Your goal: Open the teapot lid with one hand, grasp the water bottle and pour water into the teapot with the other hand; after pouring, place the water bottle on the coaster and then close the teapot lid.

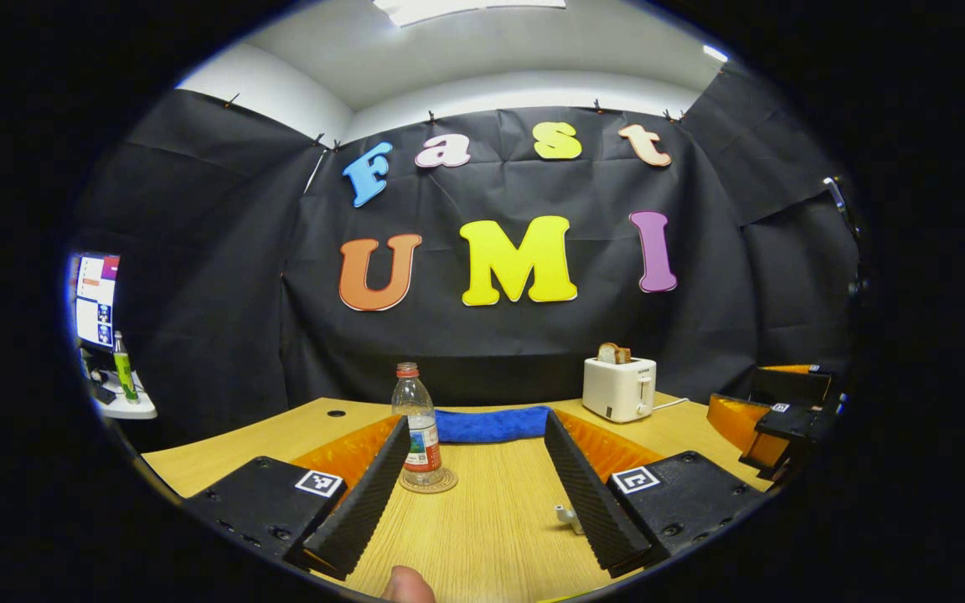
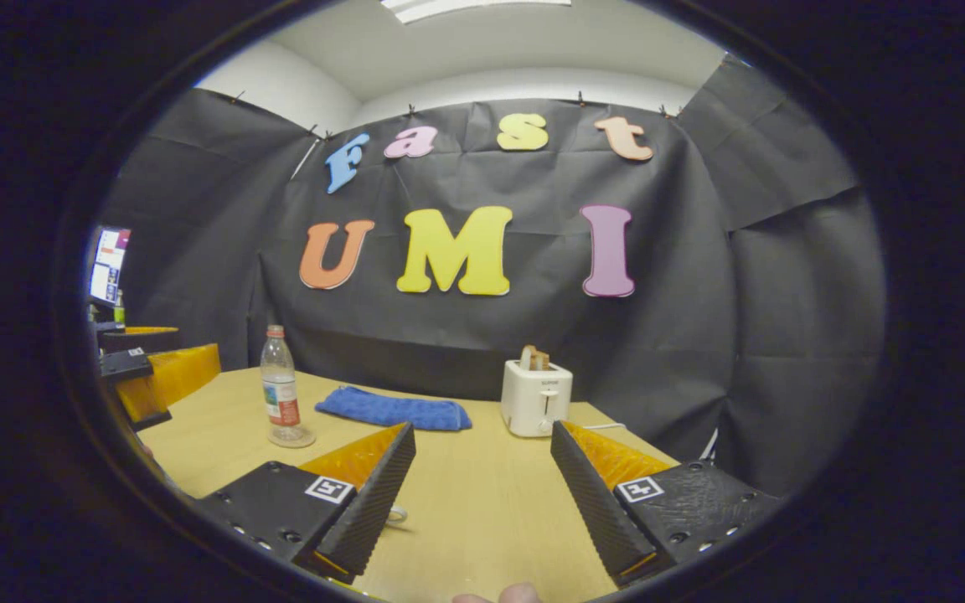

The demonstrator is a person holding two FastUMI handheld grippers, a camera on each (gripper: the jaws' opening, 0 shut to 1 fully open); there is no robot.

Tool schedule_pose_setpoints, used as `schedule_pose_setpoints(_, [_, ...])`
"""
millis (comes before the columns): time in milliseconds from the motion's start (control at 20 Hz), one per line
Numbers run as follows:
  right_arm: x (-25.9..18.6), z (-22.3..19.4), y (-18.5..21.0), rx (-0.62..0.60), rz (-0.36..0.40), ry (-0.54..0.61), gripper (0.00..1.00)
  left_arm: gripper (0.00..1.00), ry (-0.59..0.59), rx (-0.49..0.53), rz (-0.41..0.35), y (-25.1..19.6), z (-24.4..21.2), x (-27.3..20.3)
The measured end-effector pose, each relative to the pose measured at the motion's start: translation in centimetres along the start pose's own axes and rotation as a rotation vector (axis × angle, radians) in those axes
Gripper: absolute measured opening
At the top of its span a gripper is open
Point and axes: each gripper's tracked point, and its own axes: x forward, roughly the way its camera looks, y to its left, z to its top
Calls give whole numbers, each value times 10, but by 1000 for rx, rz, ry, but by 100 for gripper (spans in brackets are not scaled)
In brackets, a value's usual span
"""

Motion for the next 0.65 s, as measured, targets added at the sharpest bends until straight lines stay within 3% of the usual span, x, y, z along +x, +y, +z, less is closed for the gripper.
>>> schedule_pose_setpoints(650, [-1,12,13,4,-16,7,95,100,24,-7,2,9,-3,-5])
